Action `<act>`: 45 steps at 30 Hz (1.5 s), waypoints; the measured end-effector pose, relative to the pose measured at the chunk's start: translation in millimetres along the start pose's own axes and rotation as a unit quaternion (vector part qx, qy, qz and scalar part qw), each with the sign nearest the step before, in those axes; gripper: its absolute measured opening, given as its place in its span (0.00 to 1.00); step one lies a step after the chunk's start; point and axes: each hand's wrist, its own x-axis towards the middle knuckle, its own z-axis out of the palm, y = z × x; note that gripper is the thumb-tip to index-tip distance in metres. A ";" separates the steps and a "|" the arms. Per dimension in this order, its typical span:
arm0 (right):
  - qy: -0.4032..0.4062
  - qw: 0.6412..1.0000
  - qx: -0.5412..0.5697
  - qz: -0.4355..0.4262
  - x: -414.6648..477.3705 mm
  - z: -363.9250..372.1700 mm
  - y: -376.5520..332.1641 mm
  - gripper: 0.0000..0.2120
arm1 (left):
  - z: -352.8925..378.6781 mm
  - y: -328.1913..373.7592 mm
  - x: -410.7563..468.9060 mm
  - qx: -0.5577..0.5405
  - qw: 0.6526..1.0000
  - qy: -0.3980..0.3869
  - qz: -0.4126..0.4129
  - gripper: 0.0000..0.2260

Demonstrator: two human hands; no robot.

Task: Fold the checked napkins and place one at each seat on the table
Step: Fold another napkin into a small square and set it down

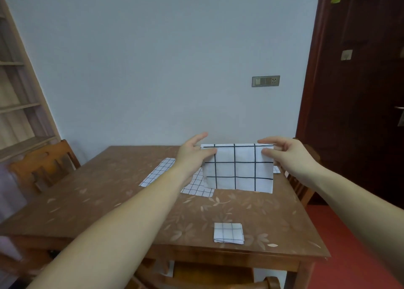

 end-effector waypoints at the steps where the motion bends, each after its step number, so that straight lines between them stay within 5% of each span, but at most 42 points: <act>1: -0.001 1.000 -0.006 -0.001 0.1 -0.6 0.0 0.09 | -0.8 0.8 -0.6 0.020 1.000 -0.007 0.008 0.20; 8: -0.004 0.993 -0.115 -0.029 1.2 -8.0 -0.7 0.10 | -6.9 4.1 -2.6 0.202 0.977 -0.022 0.060 0.12; 15: -0.006 0.976 -0.206 -0.076 -0.7 -12.6 -8.0 0.01 | -12.8 8.5 -3.9 0.264 0.961 -0.006 0.083 0.04; 24: -0.058 0.931 -0.339 -0.124 4.7 -12.5 -11.1 0.06 | -28.5 8.1 -2.8 0.317 0.946 -0.060 0.031 0.04; 29: -0.097 0.940 -0.299 -0.133 6.0 -4.7 -19.7 0.06 | -27.7 4.7 -6.2 0.440 0.888 -0.128 0.026 0.06; 35: -0.123 0.948 -0.245 -0.162 7.7 24.7 -34.8 0.09 | 6.2 9.8 -16.1 0.387 0.899 -0.186 0.092 0.08; 45: -0.126 0.986 -0.100 -0.041 3.0 8.3 -27.3 0.12 | 7.0 15.6 -18.0 0.124 0.982 -0.145 -0.011 0.05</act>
